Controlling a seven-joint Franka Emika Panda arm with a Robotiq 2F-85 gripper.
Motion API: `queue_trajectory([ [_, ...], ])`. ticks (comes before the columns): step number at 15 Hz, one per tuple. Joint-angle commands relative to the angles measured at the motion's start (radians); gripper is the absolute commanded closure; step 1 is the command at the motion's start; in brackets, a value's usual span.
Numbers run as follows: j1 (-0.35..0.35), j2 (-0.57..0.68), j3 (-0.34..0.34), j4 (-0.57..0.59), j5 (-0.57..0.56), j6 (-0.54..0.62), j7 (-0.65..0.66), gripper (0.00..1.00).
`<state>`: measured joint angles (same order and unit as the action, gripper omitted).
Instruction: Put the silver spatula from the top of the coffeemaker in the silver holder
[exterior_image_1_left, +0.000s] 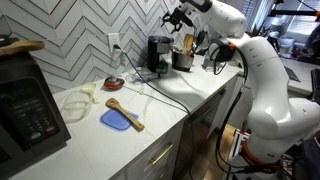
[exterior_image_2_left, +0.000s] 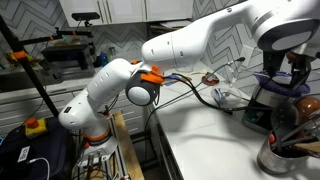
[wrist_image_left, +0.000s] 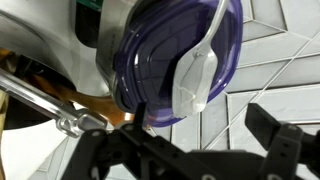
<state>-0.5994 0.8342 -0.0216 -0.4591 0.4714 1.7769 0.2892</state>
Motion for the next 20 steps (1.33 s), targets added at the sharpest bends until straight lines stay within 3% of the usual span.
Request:
queue_trajectory([
  [1,-0.009,0.039,0.028,0.000,-0.047,0.064,0.021,0.00],
  [9,-0.016,0.084,0.103,0.022,-0.021,0.090,0.046,0.00],
  [16,0.005,0.021,0.063,-0.011,-0.109,0.093,0.043,0.00],
  [20,-0.011,0.017,0.125,-0.011,-0.046,0.094,0.005,0.00],
])
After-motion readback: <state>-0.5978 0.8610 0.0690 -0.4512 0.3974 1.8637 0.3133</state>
